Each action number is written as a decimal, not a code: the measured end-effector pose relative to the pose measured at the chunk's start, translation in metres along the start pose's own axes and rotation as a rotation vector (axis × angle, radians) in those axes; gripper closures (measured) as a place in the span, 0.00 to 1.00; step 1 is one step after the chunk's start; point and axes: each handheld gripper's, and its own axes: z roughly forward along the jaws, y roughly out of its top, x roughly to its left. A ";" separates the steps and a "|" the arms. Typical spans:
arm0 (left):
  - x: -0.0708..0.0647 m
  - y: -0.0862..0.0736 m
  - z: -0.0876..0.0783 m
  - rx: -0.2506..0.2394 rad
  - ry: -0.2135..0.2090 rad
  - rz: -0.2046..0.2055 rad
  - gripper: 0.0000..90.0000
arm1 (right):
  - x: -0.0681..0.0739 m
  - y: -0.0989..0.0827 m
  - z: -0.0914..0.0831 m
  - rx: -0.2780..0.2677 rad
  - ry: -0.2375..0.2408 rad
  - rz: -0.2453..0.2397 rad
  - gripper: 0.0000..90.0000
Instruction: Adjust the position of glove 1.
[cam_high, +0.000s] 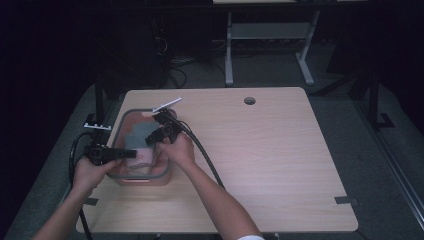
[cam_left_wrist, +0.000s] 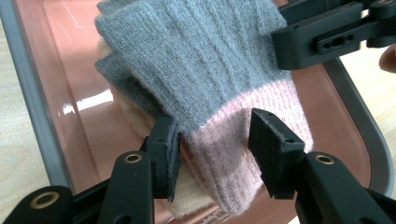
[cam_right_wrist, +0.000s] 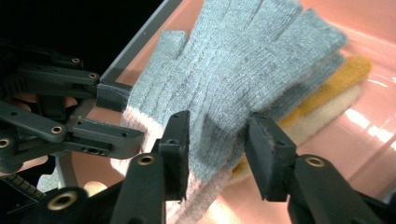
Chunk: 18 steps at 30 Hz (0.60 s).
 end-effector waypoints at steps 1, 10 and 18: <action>-0.001 0.001 -0.001 0.001 0.003 0.000 0.59 | 0.000 0.000 -0.002 -0.003 -0.002 0.005 0.64; -0.003 0.007 -0.010 -0.034 -0.001 -0.002 0.57 | -0.001 0.002 -0.020 -0.041 0.004 0.002 0.60; -0.004 0.011 -0.018 -0.066 -0.012 -0.008 0.55 | -0.004 0.002 -0.031 -0.061 0.018 0.010 0.57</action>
